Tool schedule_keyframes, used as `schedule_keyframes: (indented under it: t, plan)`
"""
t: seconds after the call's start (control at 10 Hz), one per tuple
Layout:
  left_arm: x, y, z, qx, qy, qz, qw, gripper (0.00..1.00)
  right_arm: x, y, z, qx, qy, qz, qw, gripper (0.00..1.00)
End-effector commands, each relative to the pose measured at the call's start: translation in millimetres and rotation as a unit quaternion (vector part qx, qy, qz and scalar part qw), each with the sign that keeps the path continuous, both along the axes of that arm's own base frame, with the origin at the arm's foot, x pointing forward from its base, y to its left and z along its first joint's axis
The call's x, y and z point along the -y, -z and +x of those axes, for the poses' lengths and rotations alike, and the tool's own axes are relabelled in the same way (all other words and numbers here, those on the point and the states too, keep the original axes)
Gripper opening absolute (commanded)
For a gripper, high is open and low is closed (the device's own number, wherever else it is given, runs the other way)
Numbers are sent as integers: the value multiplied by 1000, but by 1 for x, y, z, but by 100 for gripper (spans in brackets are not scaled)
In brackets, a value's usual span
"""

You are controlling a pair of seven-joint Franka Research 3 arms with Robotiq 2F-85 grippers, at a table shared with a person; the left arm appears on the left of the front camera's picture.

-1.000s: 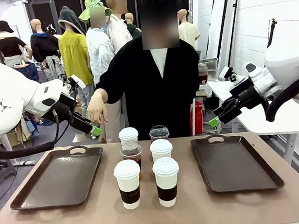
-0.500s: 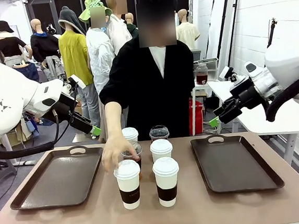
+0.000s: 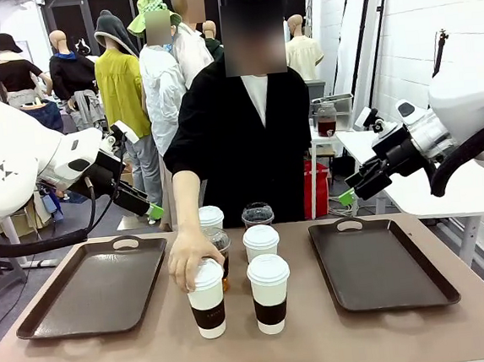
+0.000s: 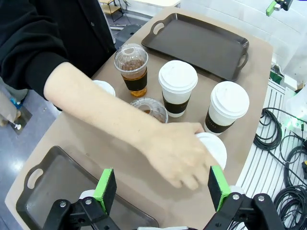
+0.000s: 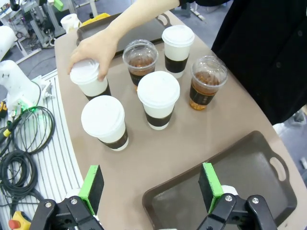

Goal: Distribute the coffee onto the tray.
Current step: Pick up one iced Americano and place it on the right Handle tray.

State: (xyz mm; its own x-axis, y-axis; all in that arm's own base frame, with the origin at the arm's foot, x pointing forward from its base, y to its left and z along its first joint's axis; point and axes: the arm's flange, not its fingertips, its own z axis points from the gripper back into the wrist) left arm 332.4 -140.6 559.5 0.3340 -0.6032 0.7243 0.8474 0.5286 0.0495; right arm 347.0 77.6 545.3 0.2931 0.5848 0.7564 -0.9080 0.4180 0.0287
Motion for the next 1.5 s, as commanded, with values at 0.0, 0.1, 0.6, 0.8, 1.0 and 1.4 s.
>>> schedule_keyframes:
  t: [0.0,0.1,0.6,0.8,1.0,1.4]
  plan:
    - [-1,0,0,-1,1,-3,1000,100,-1,2,4,3,-10,9,1000,100]
    - [-1,0,0,-1,1,-3,1000,100,0,0,0,0,0,0,1000,100]
    - [-1,0,0,-1,1,-3,1000,100,4,-29,45,-20,-32,-38,999,100]
    - [-1,0,0,-1,1,-3,1000,100,5,-44,73,-25,-58,-72,995,100]
    - [-1,0,0,-1,1,-3,1000,100,2,-56,106,-39,-88,-132,987,100]
    - [-1,0,0,-1,1,-3,1000,100,-1,-61,161,-49,-154,-196,967,100]
